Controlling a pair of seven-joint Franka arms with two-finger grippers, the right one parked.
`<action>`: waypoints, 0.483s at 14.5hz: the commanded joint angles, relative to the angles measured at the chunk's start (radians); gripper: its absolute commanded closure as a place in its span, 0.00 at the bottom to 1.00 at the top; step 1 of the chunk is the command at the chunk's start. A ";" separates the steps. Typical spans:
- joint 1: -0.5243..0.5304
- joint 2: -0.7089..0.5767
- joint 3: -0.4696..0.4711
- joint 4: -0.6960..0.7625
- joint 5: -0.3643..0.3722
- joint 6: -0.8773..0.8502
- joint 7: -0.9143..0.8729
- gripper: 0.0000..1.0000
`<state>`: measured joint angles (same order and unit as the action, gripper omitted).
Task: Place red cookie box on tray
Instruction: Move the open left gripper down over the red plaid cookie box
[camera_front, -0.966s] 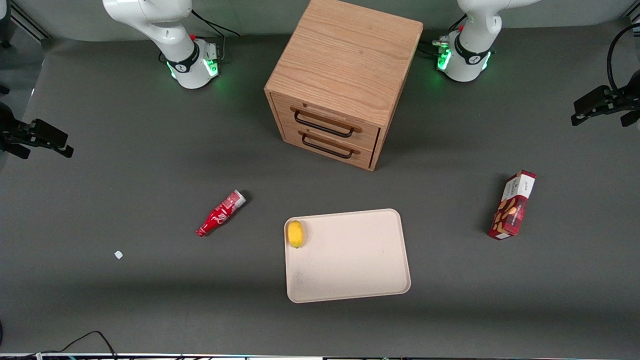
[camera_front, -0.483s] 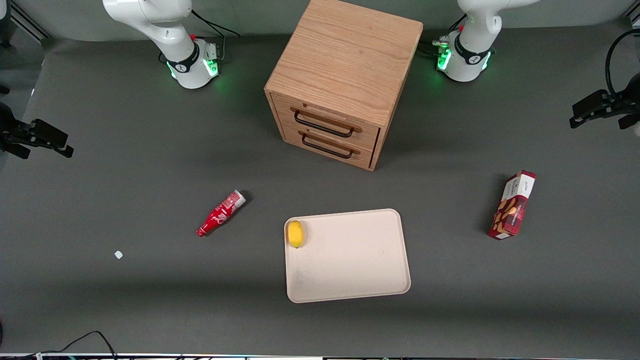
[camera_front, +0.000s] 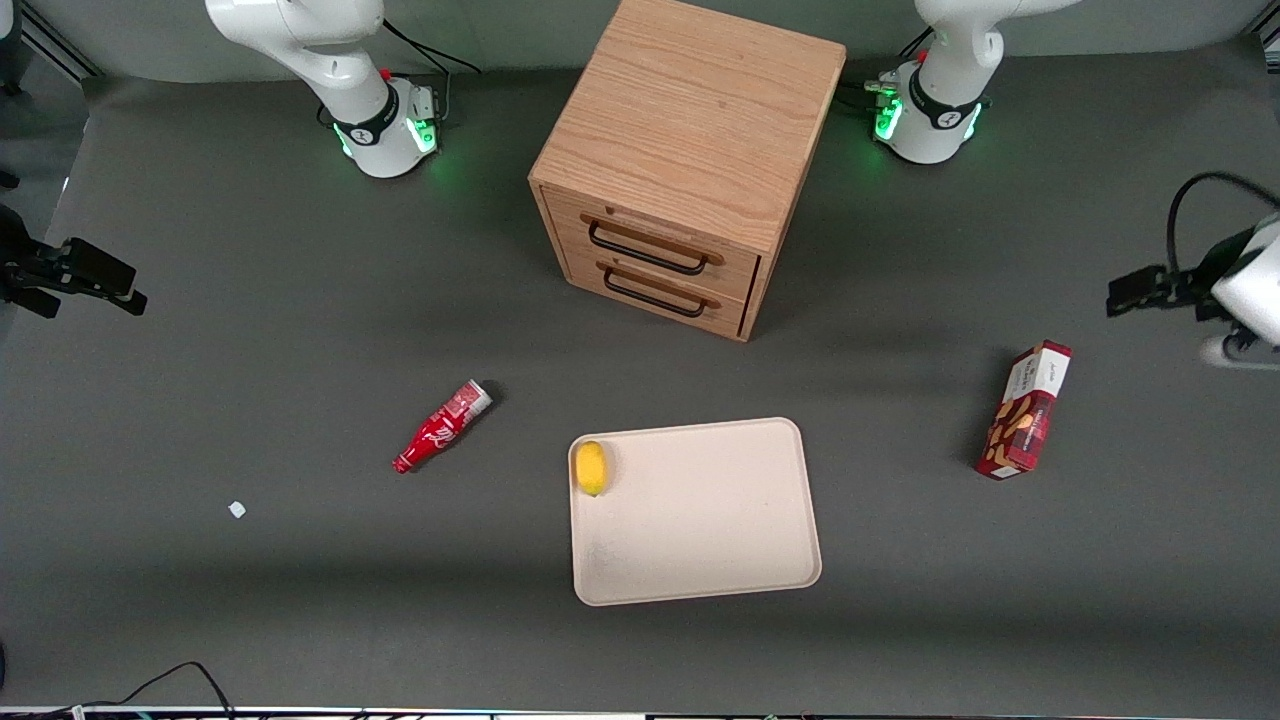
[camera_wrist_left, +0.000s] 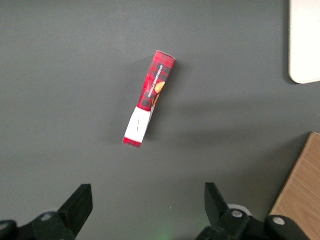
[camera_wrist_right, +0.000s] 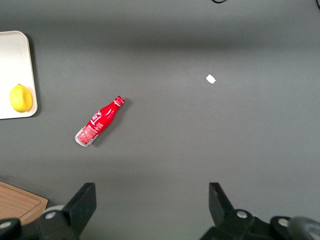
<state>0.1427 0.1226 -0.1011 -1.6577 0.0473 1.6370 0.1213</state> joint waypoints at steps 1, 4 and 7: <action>-0.014 0.038 0.009 -0.104 0.019 0.168 0.024 0.00; -0.011 0.066 0.009 -0.233 0.019 0.357 0.090 0.00; -0.009 0.107 0.011 -0.312 0.019 0.483 0.147 0.00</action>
<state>0.1406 0.2345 -0.0996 -1.9073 0.0559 2.0483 0.2129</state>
